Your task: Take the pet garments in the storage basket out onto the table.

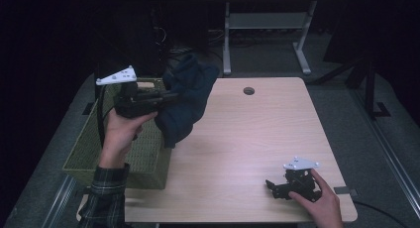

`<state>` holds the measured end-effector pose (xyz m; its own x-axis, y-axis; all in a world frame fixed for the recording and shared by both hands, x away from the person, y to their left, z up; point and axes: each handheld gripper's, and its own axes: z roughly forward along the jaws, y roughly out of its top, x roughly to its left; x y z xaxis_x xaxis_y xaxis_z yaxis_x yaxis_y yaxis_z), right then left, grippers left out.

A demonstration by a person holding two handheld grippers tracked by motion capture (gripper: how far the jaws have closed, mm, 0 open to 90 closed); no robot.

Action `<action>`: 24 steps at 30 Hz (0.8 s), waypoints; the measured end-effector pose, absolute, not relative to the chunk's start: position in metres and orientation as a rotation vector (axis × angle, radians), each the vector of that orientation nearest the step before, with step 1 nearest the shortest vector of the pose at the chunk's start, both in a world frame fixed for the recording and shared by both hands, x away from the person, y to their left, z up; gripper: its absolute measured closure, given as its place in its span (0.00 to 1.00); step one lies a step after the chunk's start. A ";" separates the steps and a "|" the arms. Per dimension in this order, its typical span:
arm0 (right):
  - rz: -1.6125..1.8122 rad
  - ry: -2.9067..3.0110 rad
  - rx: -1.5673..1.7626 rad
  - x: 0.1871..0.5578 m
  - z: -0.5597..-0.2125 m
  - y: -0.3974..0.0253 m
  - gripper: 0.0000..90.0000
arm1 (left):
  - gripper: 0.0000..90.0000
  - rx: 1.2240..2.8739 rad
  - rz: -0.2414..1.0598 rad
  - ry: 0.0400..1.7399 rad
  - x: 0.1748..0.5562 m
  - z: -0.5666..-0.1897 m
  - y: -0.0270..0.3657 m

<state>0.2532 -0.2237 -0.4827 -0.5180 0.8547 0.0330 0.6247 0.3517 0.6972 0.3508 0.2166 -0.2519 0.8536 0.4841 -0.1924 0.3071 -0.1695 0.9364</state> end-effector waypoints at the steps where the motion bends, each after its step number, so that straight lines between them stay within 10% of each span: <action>1: 0.953 2.283 1.306 0.253 -0.483 -0.224 0.00 | 0.87 1.772 0.175 0.605 0.351 -0.252 0.217; 24: 0.952 2.283 1.301 0.253 -0.483 -0.224 0.00 | 0.87 1.861 0.063 0.547 0.367 -0.291 0.134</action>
